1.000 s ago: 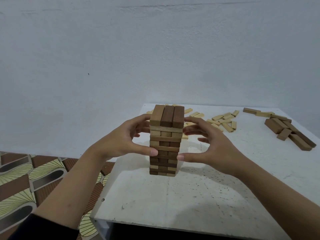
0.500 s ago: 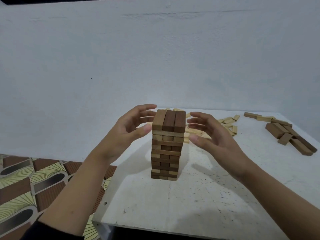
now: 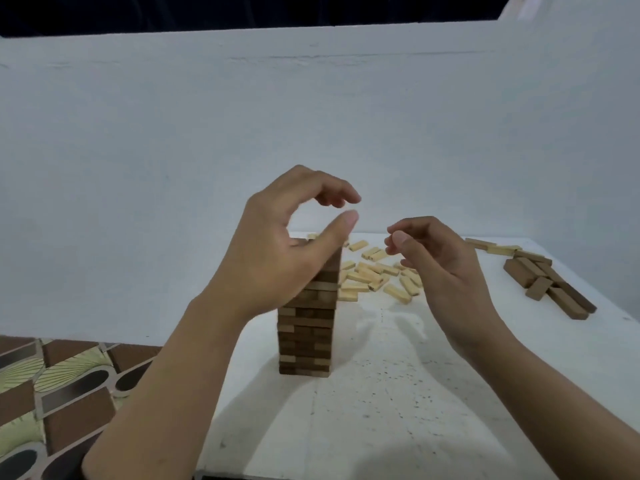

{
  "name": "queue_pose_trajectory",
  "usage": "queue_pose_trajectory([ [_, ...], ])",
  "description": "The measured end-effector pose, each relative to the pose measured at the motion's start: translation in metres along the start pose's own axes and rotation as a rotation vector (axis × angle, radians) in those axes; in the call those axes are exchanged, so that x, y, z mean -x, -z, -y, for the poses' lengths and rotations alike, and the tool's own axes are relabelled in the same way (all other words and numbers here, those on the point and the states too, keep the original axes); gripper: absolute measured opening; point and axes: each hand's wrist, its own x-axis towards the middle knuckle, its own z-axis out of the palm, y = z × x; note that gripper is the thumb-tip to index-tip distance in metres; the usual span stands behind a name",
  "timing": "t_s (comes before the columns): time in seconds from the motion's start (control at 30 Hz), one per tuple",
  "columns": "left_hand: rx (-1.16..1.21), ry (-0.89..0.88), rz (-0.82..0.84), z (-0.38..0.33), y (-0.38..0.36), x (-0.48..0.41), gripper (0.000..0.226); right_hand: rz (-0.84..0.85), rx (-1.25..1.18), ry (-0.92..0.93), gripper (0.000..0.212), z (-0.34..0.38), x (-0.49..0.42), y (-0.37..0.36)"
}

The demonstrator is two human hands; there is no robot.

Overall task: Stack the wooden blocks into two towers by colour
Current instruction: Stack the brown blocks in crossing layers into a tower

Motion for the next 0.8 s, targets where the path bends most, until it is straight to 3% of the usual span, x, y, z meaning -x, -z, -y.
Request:
queue_pose_trajectory([
  [0.23,-0.016,-0.115,0.214,-0.036,-0.077,-0.003,0.010,-0.053,0.149,-0.071,0.017,-0.022,0.006,0.072],
  [0.33,0.063,-0.048,0.298,-0.039,-0.121,-0.004,0.008,-0.070,0.280,-0.104,0.016,-0.040,0.007,0.110],
  [0.47,0.059,0.098,0.395,-0.027,-0.184,-0.009,0.010,-0.063,0.665,-0.151,0.007,-0.075,0.004,0.161],
  [0.57,-0.018,0.204,0.482,-0.016,-0.234,-0.017,0.019,-0.005,1.003,-0.139,0.007,-0.104,-0.002,0.195],
  [0.63,-0.088,0.246,0.533,-0.009,-0.265,-0.022,0.029,0.014,1.109,-0.179,0.005,-0.118,-0.006,0.207],
  [0.8,-0.157,0.251,0.591,0.005,-0.333,-0.045,0.055,0.059,1.294,-0.244,0.023,-0.148,-0.027,0.221],
])
